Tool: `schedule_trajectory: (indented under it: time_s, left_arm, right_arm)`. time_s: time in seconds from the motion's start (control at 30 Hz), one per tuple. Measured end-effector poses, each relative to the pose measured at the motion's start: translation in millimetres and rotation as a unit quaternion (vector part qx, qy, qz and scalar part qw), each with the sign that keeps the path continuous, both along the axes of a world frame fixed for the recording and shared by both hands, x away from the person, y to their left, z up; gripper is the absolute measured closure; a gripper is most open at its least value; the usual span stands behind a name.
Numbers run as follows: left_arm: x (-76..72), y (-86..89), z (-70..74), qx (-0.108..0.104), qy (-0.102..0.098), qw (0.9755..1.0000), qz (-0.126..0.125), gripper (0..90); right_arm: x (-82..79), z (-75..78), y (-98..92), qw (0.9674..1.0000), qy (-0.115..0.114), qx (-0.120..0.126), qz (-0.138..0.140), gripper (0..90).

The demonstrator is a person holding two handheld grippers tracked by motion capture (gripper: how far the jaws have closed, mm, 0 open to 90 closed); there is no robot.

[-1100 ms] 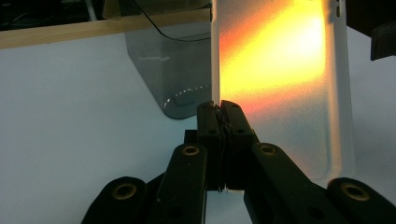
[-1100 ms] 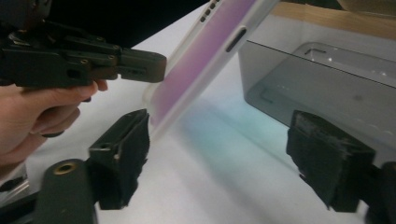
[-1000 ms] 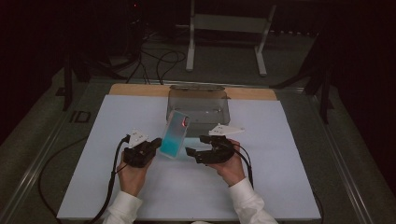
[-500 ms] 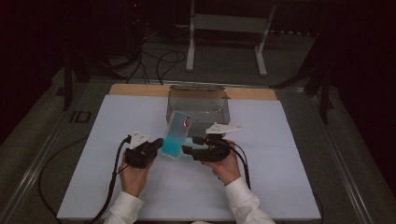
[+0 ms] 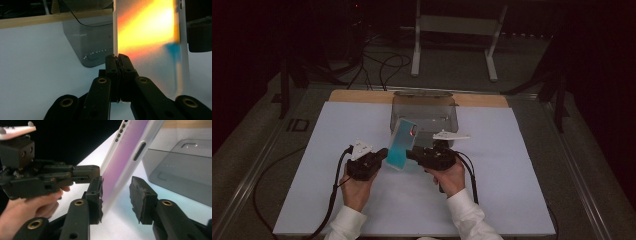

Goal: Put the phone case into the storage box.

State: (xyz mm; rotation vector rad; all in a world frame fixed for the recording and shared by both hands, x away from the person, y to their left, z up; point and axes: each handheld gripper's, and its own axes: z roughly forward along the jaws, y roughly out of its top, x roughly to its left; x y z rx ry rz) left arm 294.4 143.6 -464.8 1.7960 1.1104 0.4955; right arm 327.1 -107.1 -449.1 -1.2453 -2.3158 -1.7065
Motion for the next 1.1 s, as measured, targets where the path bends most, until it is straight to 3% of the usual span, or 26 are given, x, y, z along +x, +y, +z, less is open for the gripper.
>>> schedule_trajectory:
  time_s: [0.1, 0.2, 0.37, 0.67, 1.1]
  left_arm:
    - [-0.3, -0.5, 0.0, -0.002, 0.0, 1.0, 0.001, 88.8]
    - [-0.7, -0.8, 0.1, -0.005, 0.001, 1.0, 0.0, 88.8]
    - [-1.5, -2.4, -0.4, -0.009, 0.003, 0.9999, 0.003, 88.8]
    - [-2.9, -7.4, -4.1, -0.022, 0.013, 0.9996, 0.01, 88.7]
    - [-5.2, -14.9, -7.5, -0.03, 0.03, 0.9988, 0.024, 88.6]
  right_arm:
    - [-0.3, 1.3, 2.0, 0.9997, 0.017, 0.015, -0.008, 67.6]
    - [0.1, 2.2, 4.6, 0.9991, 0.036, 0.011, -0.018, 71.8]
    - [1.0, 1.4, 8.0, 0.9981, 0.053, 0.024, -0.021, 76.6]
    - [0.4, 3.3, 9.3, 0.9979, 0.041, 0.019, -0.047, 79.9]
    - [2.7, 1.9, 8.3, 0.9965, 0.05, 0.003, -0.067, 80.6]
